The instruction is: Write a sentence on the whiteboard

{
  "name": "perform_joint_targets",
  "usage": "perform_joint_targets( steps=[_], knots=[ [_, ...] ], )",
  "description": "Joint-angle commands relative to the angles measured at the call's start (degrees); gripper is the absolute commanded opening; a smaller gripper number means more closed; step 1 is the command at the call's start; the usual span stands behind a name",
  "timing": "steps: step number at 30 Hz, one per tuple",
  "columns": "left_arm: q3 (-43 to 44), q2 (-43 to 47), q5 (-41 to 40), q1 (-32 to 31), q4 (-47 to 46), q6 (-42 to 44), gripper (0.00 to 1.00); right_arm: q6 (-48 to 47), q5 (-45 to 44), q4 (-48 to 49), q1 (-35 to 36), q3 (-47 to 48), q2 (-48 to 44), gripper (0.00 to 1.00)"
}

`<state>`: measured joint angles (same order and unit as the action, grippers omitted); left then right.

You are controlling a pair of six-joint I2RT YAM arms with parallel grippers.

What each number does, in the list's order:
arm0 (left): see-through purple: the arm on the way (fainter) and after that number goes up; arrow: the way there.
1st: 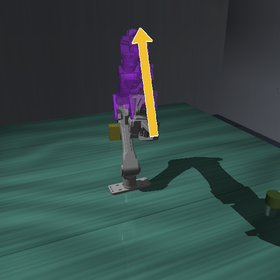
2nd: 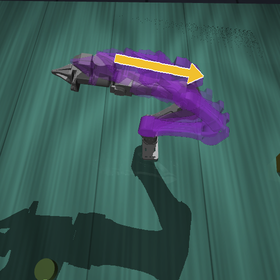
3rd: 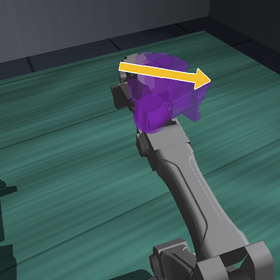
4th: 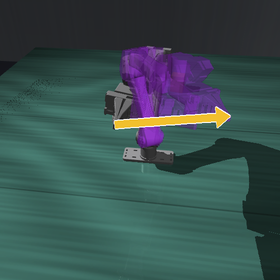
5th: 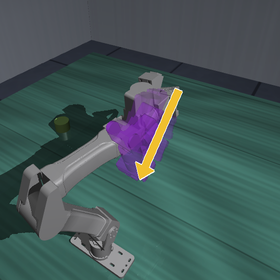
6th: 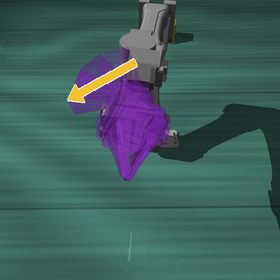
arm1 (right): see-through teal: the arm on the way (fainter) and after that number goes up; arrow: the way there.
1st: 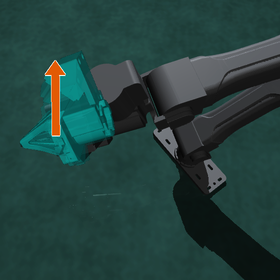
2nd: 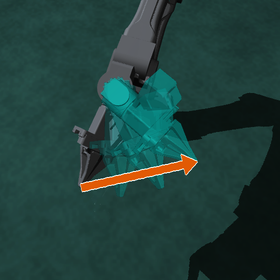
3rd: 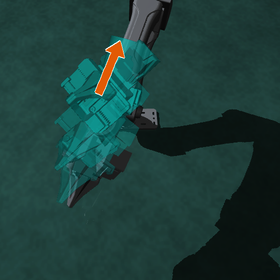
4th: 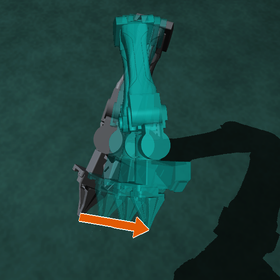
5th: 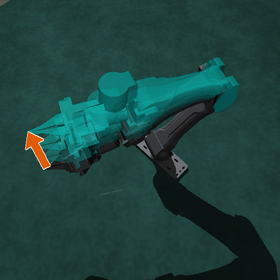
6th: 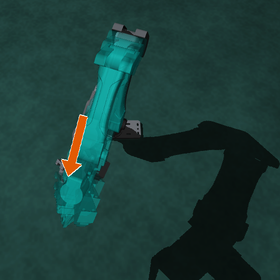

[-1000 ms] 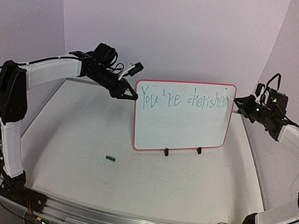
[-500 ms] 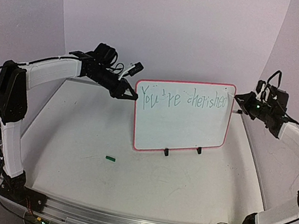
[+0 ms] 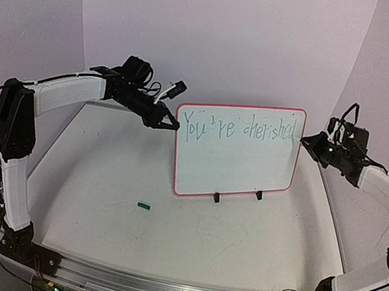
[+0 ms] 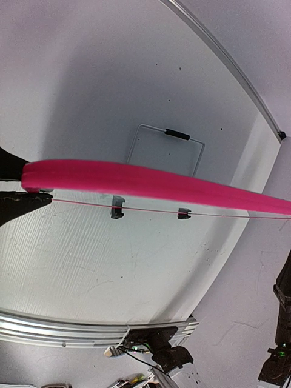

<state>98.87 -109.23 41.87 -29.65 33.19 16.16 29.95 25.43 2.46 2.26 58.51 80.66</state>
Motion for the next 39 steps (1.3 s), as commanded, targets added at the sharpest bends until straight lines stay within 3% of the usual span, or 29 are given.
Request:
perform_joint_targets(
  steps=[1,13,25,31,39],
  knots=[
    [-1.1,1.1,-3.1,-0.4,2.4,2.2,0.00,-0.6,-3.2,0.6,-0.3,-0.7,-1.1,0.00],
    [-1.2,1.4,-3.4,-0.4,1.9,1.3,0.00,-0.7,-3.5,0.0,-0.3,0.2,-7.1,0.00],
    [-1.5,1.8,-3.5,-0.5,0.8,-0.1,0.00,-2.2,10.8,-0.2,0.4,-4.1,-16.0,0.00],
    [-2.8,2.8,-3.5,-0.5,0.0,-0.6,0.00,-3.9,11.4,-1.6,5.9,-4.3,-16.6,0.00],
    [-4.2,3.6,-3.7,-0.5,-0.9,-0.8,0.00,-5.3,5.9,-1.6,18.4,-3.6,-12.8,0.00]
  ],
)
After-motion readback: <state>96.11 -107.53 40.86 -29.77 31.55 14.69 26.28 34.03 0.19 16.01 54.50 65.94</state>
